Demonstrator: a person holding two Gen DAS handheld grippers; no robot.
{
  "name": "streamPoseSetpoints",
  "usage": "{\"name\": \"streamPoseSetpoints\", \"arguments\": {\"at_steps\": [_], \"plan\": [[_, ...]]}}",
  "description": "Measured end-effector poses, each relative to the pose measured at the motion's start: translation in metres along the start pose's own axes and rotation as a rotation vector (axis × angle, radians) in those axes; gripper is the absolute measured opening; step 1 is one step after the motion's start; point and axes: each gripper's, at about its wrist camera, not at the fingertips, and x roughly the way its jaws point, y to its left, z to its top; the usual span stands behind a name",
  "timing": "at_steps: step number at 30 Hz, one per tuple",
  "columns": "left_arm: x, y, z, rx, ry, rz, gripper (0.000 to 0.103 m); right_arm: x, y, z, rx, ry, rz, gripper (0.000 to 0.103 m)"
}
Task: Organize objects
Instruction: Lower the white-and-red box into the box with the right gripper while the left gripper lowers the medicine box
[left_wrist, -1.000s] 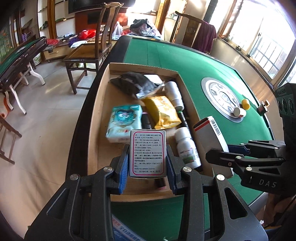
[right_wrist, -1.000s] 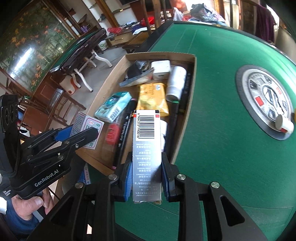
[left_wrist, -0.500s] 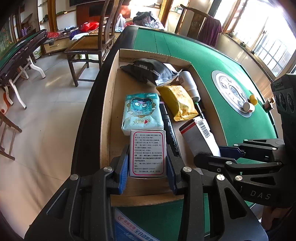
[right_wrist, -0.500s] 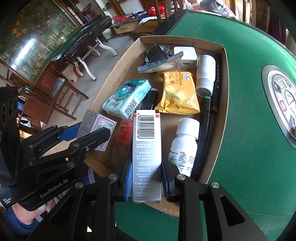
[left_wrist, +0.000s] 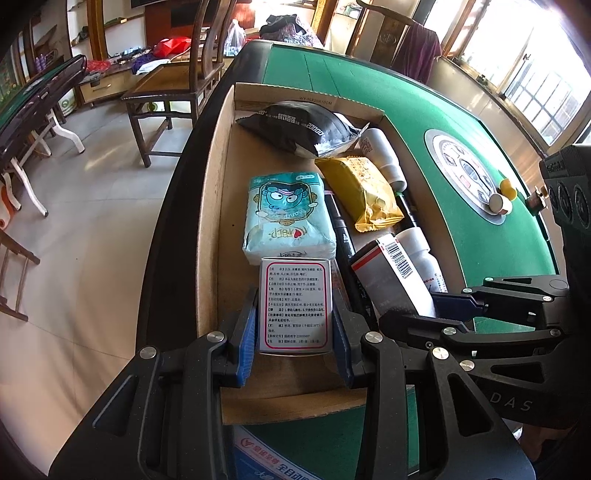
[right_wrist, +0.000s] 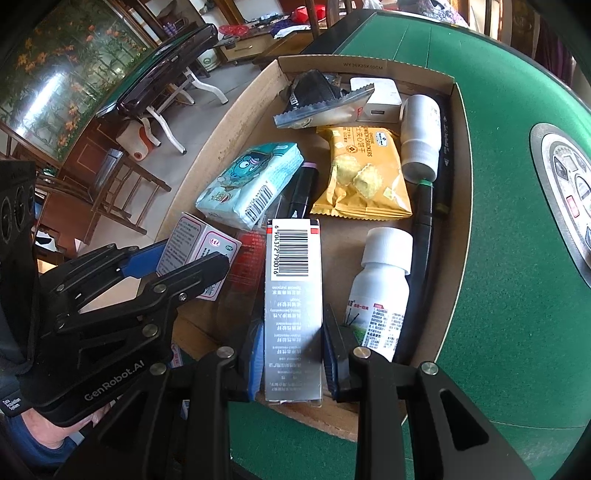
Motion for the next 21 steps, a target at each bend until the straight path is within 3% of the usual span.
{"name": "streamPoseSetpoints", "arguments": {"at_steps": [21], "plan": [[0.0076,0.0088,-0.0020,0.004,0.021,0.005,0.035,0.0067,0.0060,0.0014,-0.039,0.001,-0.037,0.026]]}}
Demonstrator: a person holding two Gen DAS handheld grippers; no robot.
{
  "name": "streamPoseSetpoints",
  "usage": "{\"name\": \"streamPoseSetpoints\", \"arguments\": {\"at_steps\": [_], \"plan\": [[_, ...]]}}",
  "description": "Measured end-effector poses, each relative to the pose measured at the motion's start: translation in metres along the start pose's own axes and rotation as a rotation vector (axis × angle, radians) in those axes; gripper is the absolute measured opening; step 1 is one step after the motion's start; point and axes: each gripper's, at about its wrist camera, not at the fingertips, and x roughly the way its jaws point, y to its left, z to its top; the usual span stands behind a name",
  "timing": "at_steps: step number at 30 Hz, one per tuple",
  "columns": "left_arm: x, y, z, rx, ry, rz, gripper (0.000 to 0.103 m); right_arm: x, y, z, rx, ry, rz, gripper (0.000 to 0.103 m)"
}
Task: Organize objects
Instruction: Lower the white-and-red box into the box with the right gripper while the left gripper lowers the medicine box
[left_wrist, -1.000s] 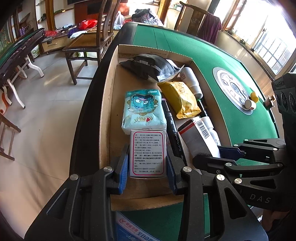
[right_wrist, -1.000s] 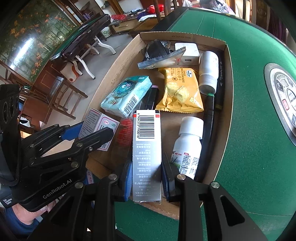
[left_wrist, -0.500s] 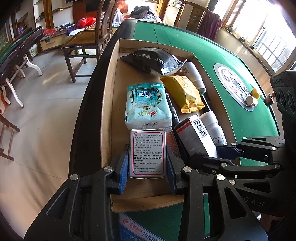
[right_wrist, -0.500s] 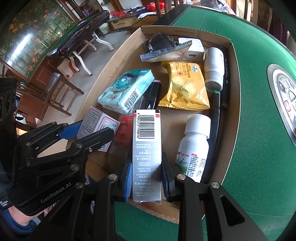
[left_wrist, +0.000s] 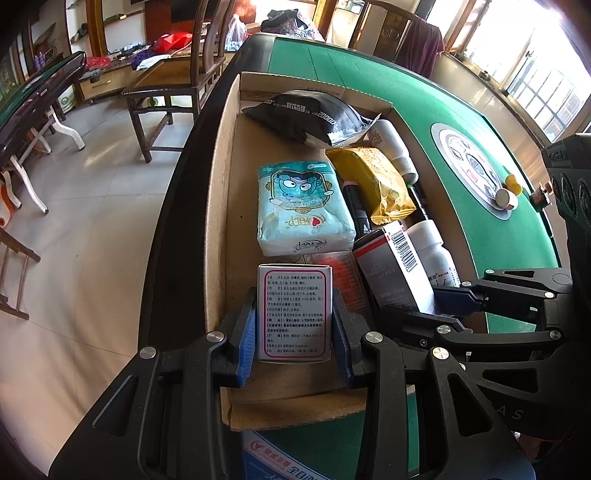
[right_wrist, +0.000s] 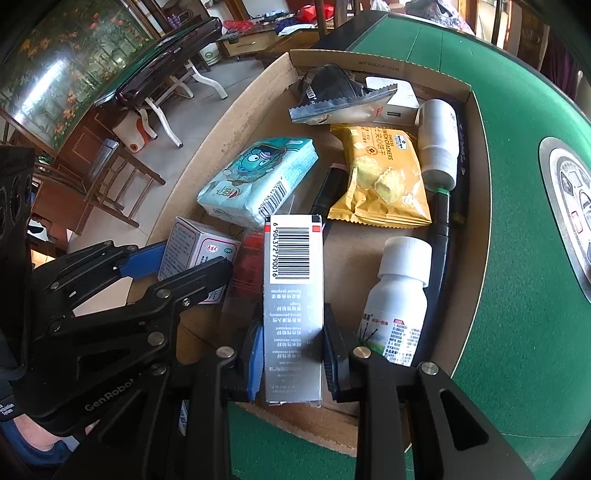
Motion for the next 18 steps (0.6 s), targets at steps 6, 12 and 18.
{"name": "streamPoseSetpoints", "arguments": {"at_steps": [6,12,18], "plan": [[-0.0005,0.0007,-0.0005,-0.003,0.006,-0.001,0.035,-0.0003,0.0018,-0.0013,-0.003,0.001,-0.007,0.027],[-0.0030,-0.0003,-0.0037,-0.011,0.004,0.000,0.035,-0.0006,0.0041,-0.0033,0.002,0.004,-0.006,0.027],[-0.0082,-0.0007,-0.0033,-0.018,0.002,-0.002,0.035,-0.0050,0.0054,-0.0018,0.011,-0.002,-0.004,0.027]]}}
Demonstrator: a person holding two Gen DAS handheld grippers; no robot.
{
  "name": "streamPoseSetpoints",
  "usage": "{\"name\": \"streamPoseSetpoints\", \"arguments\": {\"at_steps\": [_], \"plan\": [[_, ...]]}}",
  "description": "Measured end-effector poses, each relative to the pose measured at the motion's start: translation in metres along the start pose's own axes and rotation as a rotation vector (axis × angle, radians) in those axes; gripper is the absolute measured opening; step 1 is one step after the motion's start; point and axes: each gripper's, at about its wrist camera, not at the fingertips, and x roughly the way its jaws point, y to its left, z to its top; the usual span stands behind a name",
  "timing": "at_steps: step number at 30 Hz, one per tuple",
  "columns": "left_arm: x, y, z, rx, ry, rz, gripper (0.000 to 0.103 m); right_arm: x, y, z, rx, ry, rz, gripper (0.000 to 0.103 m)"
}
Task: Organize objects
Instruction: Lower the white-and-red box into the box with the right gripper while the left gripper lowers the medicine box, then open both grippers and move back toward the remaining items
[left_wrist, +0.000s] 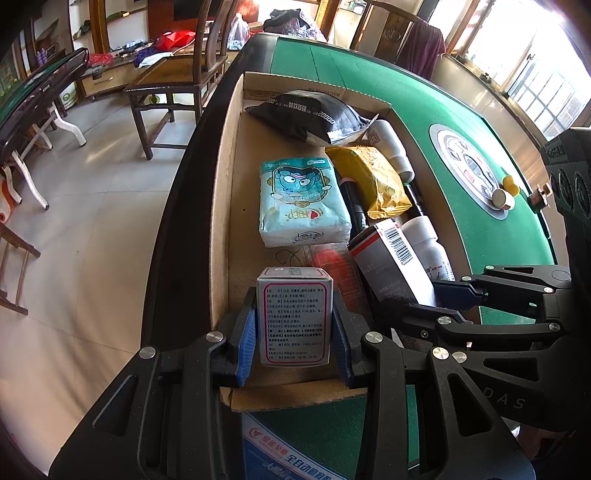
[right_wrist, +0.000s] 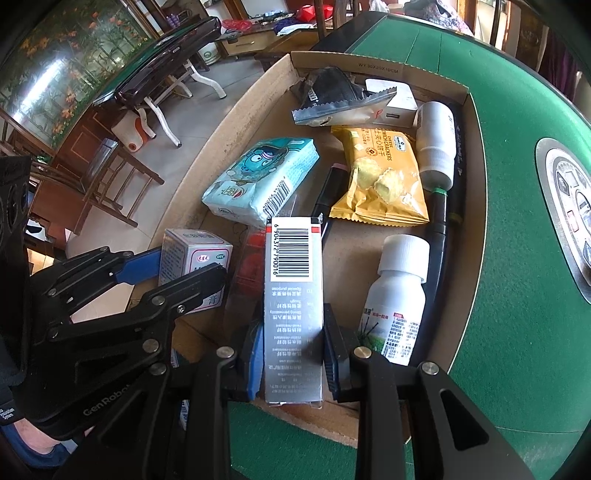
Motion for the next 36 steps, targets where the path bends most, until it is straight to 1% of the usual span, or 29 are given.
{"name": "streamPoseSetpoints", "arguments": {"at_steps": [4,7,9,10,11,12,24,31,36], "plan": [[-0.003,-0.002,0.000,0.001,0.001,0.002,0.036,-0.009,-0.002,0.002,0.016,-0.021,0.006,0.027],[-0.008,-0.004,0.000,0.002,-0.013,0.000,0.037,-0.016,-0.001,0.003,0.027,-0.041,0.008,0.027],[-0.012,-0.005,0.001,0.004,-0.020,0.001,0.039,-0.017,0.002,0.004,0.034,-0.050,0.015,0.027],[-0.014,-0.006,0.000,0.003,-0.025,0.001,0.044,-0.019,0.002,0.003,0.035,-0.055,0.015,0.027],[-0.016,-0.006,0.000,0.000,-0.032,0.004,0.047,-0.021,0.002,0.003,0.040,-0.060,0.015,0.027],[-0.017,-0.006,0.000,0.000,-0.036,0.003,0.047,-0.022,0.002,0.003,0.044,-0.065,0.019,0.027],[-0.030,-0.015,0.002,-0.010,-0.065,0.006,0.047,-0.045,-0.019,-0.002,0.099,-0.124,0.039,0.027],[-0.033,-0.024,0.004,-0.017,-0.075,0.012,0.047,-0.052,-0.033,-0.011,0.129,-0.137,0.054,0.027],[-0.036,-0.035,0.008,-0.012,-0.086,0.014,0.047,-0.062,-0.051,-0.022,0.163,-0.154,0.059,0.027]]}}
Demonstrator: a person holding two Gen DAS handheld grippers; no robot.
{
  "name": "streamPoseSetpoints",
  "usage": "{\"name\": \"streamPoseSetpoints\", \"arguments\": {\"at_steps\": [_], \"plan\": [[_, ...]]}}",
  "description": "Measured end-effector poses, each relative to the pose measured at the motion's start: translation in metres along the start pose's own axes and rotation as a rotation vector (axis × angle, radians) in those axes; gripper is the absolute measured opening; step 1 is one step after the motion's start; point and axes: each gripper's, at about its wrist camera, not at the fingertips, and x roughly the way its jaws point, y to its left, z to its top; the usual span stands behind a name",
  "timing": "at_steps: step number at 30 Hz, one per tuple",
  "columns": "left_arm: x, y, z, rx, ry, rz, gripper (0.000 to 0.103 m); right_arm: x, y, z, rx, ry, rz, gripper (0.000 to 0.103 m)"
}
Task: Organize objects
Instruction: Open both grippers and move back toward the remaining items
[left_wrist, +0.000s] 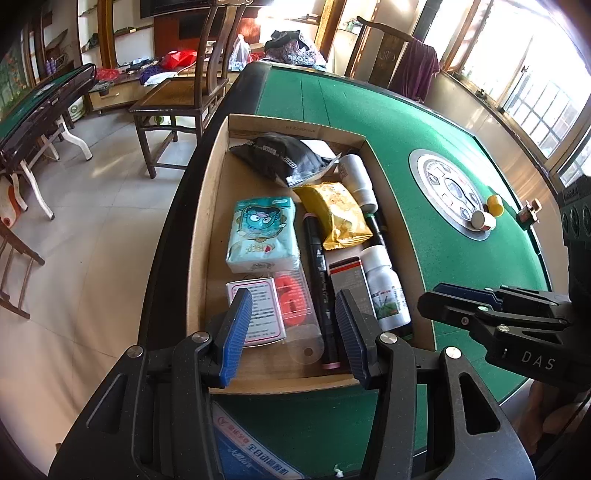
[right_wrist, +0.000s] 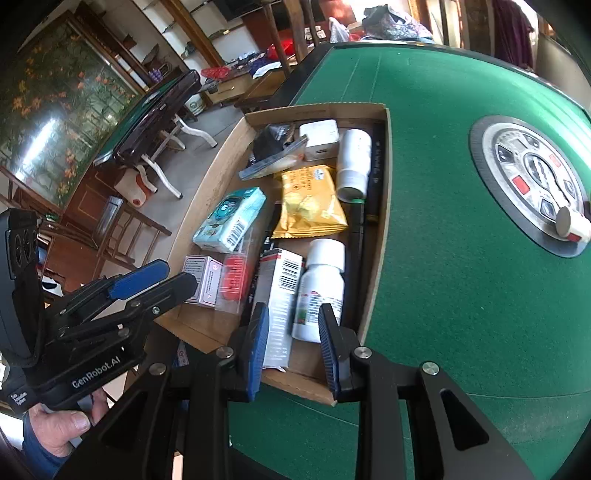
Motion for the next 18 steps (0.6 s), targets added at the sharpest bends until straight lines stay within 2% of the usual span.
{"name": "streamPoseSetpoints", "arguments": {"at_steps": [10,18], "plan": [[0.007,-0.047,0.013,0.061,0.002,-0.022,0.047,-0.030,-0.070,-0.022,0.150,-0.041,-0.022,0.027],[0.028,-0.134,0.030,0.215,0.016,-0.127,0.047,-0.068,-0.150,-0.052,0.311,-0.074,-0.065,0.027]]}}
